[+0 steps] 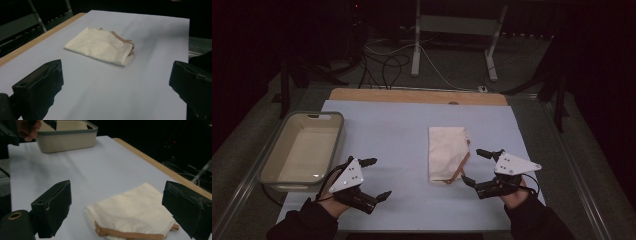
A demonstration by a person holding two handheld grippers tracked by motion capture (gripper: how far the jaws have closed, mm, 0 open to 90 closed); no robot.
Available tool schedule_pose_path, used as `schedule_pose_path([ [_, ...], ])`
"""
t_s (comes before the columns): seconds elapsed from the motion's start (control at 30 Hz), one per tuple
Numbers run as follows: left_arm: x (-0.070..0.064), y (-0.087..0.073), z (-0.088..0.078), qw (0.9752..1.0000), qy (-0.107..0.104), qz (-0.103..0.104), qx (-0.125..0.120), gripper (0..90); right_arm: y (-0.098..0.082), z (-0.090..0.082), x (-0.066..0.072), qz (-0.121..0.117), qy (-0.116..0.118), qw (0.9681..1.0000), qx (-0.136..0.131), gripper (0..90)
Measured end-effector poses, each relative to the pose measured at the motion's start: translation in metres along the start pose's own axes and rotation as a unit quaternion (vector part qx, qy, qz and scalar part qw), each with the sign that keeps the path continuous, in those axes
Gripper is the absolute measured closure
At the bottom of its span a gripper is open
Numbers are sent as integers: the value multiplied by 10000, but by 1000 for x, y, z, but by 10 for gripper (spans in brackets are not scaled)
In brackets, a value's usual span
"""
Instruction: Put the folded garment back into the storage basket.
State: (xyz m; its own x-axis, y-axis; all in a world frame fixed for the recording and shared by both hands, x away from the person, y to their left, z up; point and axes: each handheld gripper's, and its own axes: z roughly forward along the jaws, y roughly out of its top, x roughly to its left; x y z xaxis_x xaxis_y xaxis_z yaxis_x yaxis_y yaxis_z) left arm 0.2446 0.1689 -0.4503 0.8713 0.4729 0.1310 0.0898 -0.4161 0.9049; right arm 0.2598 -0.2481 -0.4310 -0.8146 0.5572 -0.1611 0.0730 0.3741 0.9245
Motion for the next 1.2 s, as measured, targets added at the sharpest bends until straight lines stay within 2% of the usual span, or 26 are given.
schedule_pose_path([
  [0.1, 4, 8, 3, 10000, 46, -51, -7, 7, 6, 0, -7, 142, -33, 9998, -112, 90],
  [0.2, 7, 14, 7, 10000, 42, -11, 21, 7, 10, 2, -14, 86, -99, 9999, -90, 90],
  [0.4, 12, 30, 19, 9999, -109, 46, 5, 7, 12, 14, -29, 174, -150, 9997, -40, 90],
  [0.57, 20, 37, 31, 9997, -212, -59, 67, 7, 14, 23, -36, 153, -199, 9997, 2, 90],
  [0.67, 23, 40, 39, 9996, -242, -90, 94, 7, 14, 28, -43, 237, -210, 9995, 34, 90],
  [0.8, 28, 42, 51, 9994, -272, -156, 148, 7, 12, 33, -50, 343, -236, 9991, 51, 90],
  [0.9, 29, 45, 58, 9992, -283, -179, 200, 8, 9, 40, -58, 388, -325, 9986, 165, 90],
  [1.0, 30, 49, 65, 9993, -249, -161, 206, 7, 6, 44, -61, 434, -325, 9983, 209, 90],
  [1.1, 33, 51, 77, 9992, -235, -241, 208, 7, -4, 54, -69, 613, -284, 9973, 280, 90],
  [1.17, 33, 51, 77, 9992, -235, -241, 208, 8, -5, 56, -70, 634, -284, 9971, 316, 90],
  [1.2, 35, 51, 87, 9992, -220, -238, 246, 8, -5, 56, -70, 634, -284, 9971, 316, 91],
])
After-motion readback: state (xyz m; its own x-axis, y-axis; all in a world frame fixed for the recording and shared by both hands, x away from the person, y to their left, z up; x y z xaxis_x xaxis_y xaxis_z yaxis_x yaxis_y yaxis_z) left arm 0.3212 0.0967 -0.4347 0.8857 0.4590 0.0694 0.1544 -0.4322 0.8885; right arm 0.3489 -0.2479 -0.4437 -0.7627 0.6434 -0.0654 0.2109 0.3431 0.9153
